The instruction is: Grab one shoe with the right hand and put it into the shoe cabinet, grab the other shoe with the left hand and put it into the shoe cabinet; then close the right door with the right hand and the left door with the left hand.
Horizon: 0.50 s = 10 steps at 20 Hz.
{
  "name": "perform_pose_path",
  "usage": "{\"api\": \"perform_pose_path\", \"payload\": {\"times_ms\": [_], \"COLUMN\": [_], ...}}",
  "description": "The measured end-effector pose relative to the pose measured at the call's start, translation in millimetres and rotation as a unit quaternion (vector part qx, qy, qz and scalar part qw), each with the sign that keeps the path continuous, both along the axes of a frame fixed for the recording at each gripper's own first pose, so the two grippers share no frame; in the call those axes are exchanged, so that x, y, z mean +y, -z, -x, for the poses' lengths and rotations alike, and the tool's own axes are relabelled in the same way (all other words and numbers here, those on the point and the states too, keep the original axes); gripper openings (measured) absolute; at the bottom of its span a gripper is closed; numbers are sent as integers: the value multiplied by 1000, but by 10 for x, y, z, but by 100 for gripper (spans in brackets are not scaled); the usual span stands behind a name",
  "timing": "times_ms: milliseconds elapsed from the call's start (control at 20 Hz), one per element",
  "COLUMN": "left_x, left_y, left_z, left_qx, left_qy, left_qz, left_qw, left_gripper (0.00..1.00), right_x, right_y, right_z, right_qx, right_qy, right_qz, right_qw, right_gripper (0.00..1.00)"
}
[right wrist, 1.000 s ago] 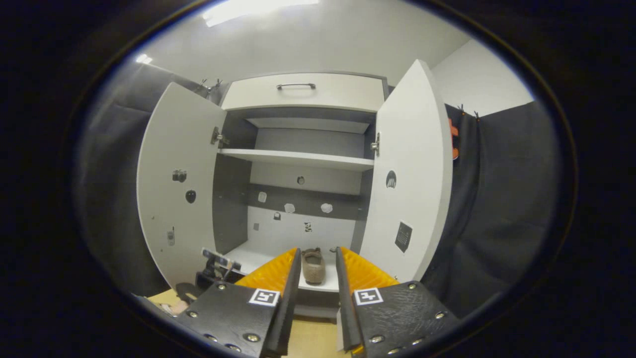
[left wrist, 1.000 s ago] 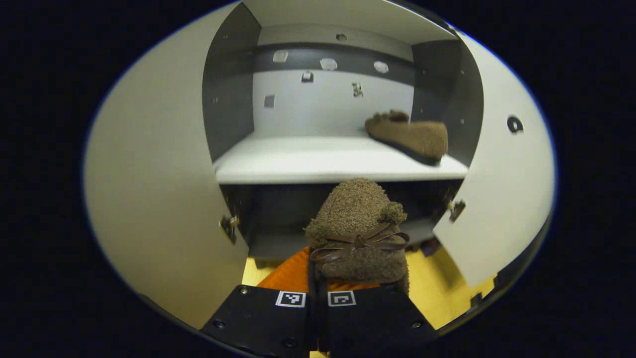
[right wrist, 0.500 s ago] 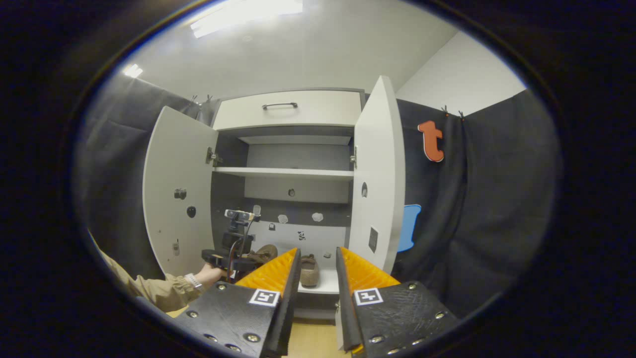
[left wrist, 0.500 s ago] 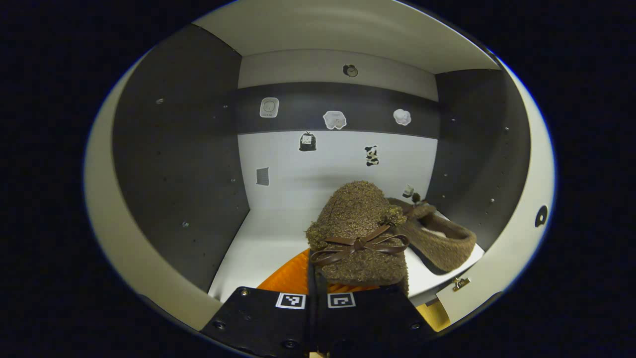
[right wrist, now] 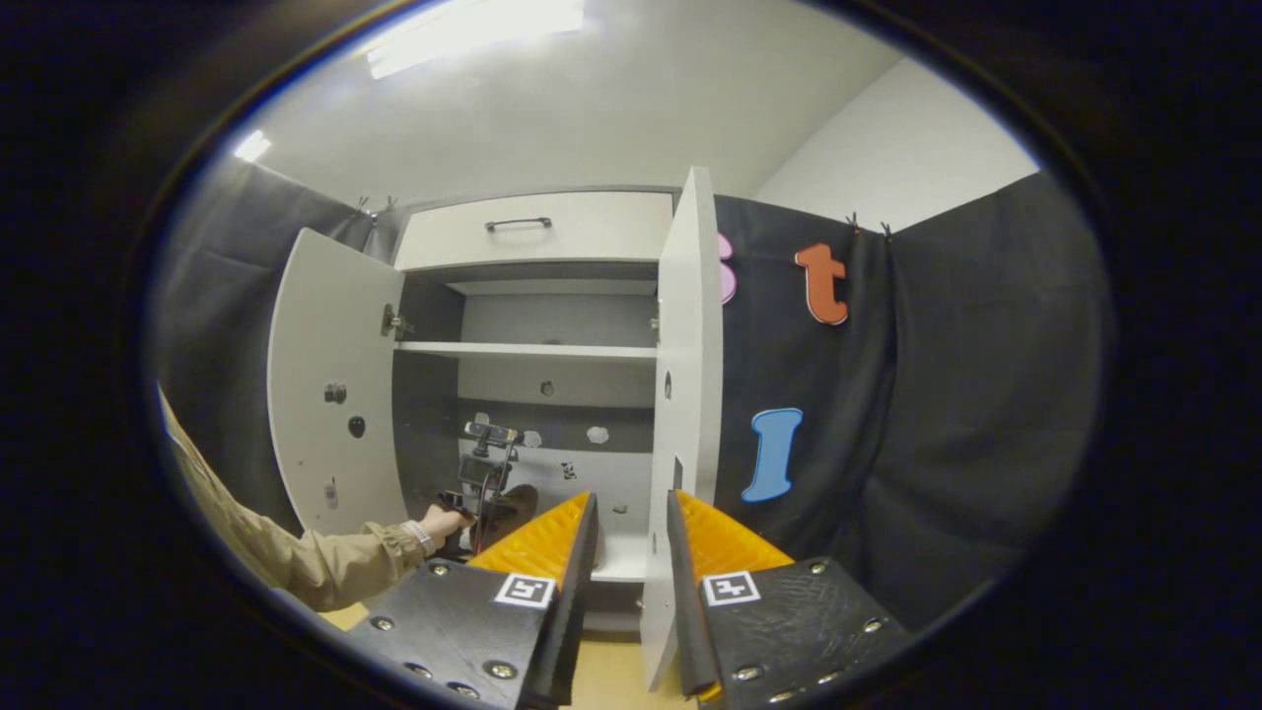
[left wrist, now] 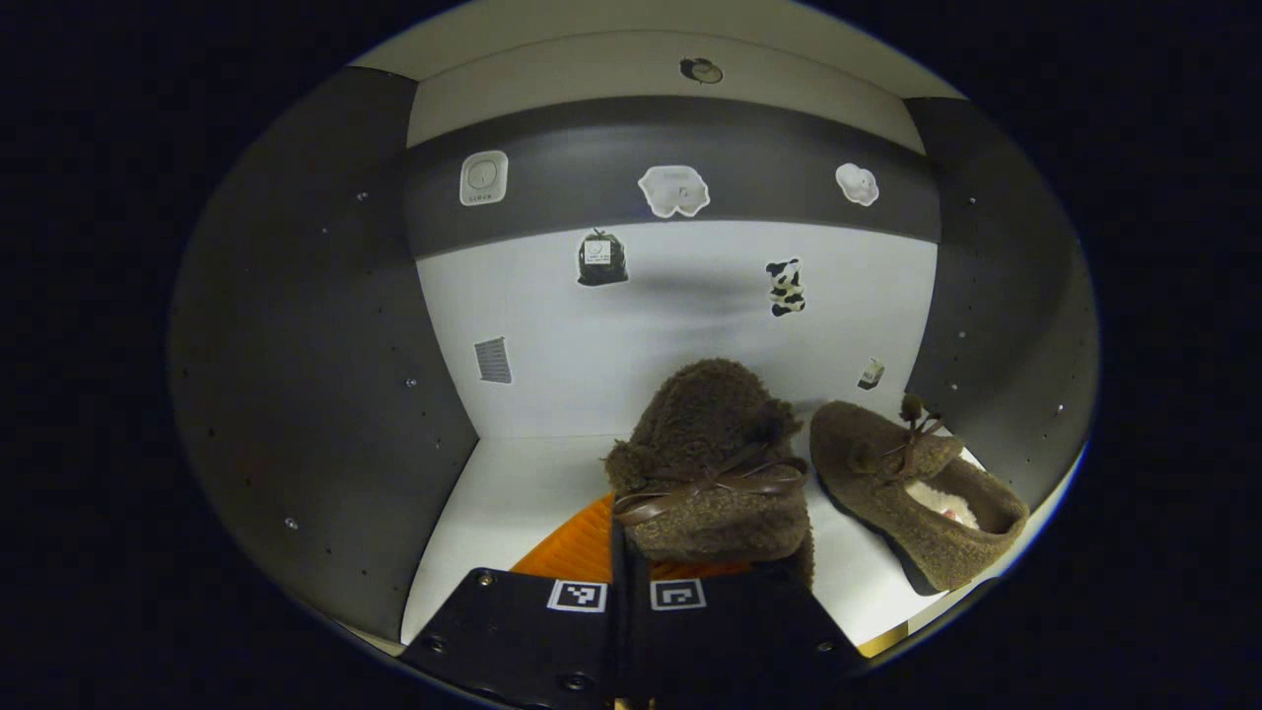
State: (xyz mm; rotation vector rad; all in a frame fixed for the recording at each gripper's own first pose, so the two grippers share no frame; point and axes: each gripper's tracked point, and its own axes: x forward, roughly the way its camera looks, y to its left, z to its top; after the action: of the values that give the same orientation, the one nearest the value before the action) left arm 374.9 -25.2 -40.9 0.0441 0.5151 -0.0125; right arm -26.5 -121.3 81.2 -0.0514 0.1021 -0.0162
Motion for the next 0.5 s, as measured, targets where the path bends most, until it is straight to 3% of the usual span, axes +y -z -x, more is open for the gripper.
{"api": "perform_pose_path", "payload": {"times_ms": [150, 250, 300, 500], "left_x": [29, 30, 82, 107], "left_y": [89, 115, 122, 0], "left_z": [-25, -13, -4, 173], "left_qx": [15, 20, 20, 21], "left_qy": [-4, -7, -14, -6], "left_qz": [-19, -13, -19, -20], "left_qw": [1000, 1000, 1000, 1000], "left_gripper": [6, 13, 22, 33], "right_x": [-10, -31, -61, -168], "right_y": [27, 47, 55, 52], "right_z": [-33, -53, -58, -38], "right_qx": [3, 6, 6, 4], "right_qy": [-8, -13, -14, -18], "right_qz": [-1, -1, -1, -8], "right_qw": [1000, 1000, 1000, 1000], "right_gripper": [40, 40, 41, 40]}}
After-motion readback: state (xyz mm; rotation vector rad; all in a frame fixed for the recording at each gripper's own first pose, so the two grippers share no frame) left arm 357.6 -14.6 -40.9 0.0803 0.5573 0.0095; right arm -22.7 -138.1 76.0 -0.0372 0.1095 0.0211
